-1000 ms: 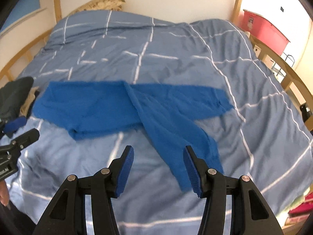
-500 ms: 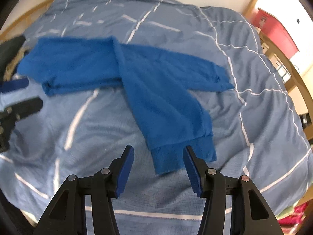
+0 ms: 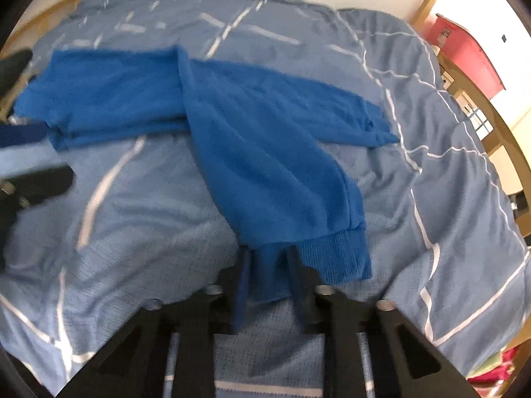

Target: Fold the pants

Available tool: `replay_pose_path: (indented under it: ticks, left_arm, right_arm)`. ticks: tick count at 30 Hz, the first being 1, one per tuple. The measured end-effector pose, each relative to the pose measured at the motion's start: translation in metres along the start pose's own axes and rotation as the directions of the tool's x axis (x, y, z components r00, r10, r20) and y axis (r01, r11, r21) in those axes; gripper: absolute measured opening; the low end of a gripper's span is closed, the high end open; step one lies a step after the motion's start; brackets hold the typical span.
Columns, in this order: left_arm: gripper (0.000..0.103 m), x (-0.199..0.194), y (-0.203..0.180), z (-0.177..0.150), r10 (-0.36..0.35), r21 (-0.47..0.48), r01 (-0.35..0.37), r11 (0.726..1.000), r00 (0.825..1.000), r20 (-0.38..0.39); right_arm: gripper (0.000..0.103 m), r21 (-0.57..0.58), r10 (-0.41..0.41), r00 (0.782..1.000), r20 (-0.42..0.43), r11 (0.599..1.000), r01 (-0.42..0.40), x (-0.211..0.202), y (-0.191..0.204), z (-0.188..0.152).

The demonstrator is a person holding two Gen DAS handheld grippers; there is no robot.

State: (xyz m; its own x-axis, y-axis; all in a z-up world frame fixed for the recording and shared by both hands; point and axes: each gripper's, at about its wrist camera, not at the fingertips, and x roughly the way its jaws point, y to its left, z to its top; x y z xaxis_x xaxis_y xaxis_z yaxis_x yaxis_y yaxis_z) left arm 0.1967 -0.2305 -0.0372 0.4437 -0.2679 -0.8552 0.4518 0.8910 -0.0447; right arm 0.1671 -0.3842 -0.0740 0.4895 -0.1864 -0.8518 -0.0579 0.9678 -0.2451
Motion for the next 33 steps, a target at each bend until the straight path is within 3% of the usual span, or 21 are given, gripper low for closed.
replay_pose_path:
  ticks: [2, 7, 12, 18, 29, 31, 32, 33]
  left_arm:
    - [0.068, 0.001, 0.000, 0.005, 0.008, 0.005, -0.008, 1.000, 1.000, 0.010]
    - [0.068, 0.004, 0.003, 0.027, 0.030, -0.008, -0.030, 1.000, 0.999, 0.034]
    - [0.068, 0.009, 0.007, 0.054, 0.037, -0.048, -0.034, 0.998, 0.998, 0.054]
    - [0.070, 0.029, 0.007, 0.090, 0.065, -0.043, -0.062, 0.997, 0.995, 0.077]
    - [0.070, 0.085, -0.004, 0.124, 0.100, 0.021, -0.101, 0.995, 0.994, 0.050]
    - [0.070, 0.091, -0.004, 0.126, 0.112, 0.021, -0.113, 0.993, 0.993, 0.049]
    - [0.070, 0.092, -0.004, 0.126, 0.117, 0.022, -0.119, 0.993, 0.992, 0.053]
    - [0.070, 0.091, -0.005, 0.125, 0.127, 0.024, -0.129, 0.991, 0.990, 0.061]
  right_arm:
    - [0.010, 0.035, -0.011, 0.998, 0.055, 0.999, 0.009, -0.012, -0.008, 0.005]
    - [0.007, 0.177, -0.106, 0.982, 0.154, 0.981, 0.078, -0.037, -0.046, 0.036]
    - [0.007, 0.294, -0.159, 0.970, 0.182, 0.950, 0.100, -0.032, -0.096, 0.089]
    - [0.006, 0.324, -0.172, 0.974, 0.149, 0.939, 0.116, 0.002, -0.132, 0.140]
    - [0.007, 0.314, -0.116, 0.993, 0.026, 0.944, 0.102, 0.095, -0.165, 0.181]
    - [0.014, 0.336, -0.120, 0.993, 0.021, 0.936, 0.106, 0.102, -0.169, 0.184]
    - [0.028, 0.346, -0.134, 0.991, 0.018, 0.931, 0.120, 0.102, -0.171, 0.184]
    - [0.036, 0.357, -0.181, 0.983, 0.023, 0.920, 0.161, 0.099, -0.174, 0.182]
